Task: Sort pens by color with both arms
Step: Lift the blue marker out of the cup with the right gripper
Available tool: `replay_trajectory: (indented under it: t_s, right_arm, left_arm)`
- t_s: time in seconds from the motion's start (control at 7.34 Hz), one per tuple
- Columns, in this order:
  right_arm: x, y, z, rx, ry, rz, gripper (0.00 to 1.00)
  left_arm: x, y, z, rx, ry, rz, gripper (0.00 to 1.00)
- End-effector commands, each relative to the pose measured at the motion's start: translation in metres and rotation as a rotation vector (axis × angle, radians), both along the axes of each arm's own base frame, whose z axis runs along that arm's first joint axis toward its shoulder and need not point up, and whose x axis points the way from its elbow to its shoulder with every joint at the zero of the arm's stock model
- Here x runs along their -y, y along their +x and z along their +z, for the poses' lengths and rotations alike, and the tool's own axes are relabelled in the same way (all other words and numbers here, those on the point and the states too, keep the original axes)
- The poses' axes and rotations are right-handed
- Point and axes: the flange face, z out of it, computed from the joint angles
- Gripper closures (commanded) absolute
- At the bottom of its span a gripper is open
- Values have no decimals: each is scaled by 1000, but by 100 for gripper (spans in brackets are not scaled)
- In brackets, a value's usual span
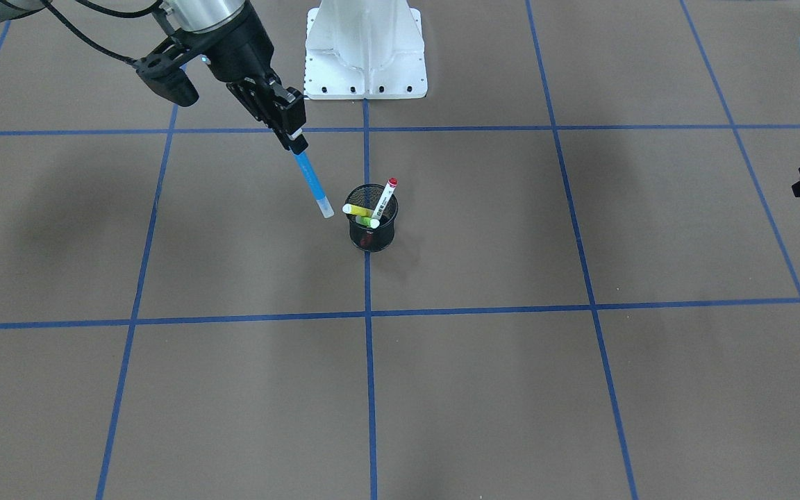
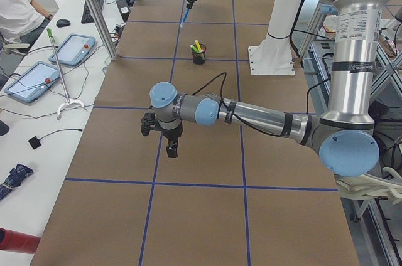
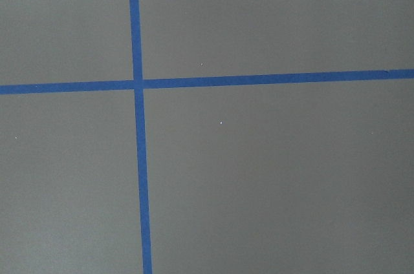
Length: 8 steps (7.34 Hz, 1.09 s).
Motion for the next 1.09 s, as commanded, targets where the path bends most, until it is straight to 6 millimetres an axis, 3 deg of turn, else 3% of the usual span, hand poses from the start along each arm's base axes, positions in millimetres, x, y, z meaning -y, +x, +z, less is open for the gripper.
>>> replay_trajectory:
  t_s: [0.0,0.14,0.27,0.41,0.68,0.82,0.95]
  right_arm:
    - [34,-19,31,-232,212,70,100]
    - [53,-31,46,-272,290,123,100]
    - [75,-60,77,-288,365,209,100]
    - [80,-93,114,-356,491,289,100]
    - [84,-114,162,-411,603,288,100]
    - [79,-130,204,-406,624,291,100]
    - [72,-140,218,-431,646,279,100]
  left_arm:
    - [0,0,-2,-1,6,0,0]
    - [0,0,-2,0,5,0,0]
    - [1,0,-4,-1,9,0,0]
    - [5,1,-9,-3,18,0,0]
    - [7,1,-13,-3,27,0,0]
    - [7,1,-16,-5,32,-1,0]
    - [7,1,-18,-5,26,-11,0]
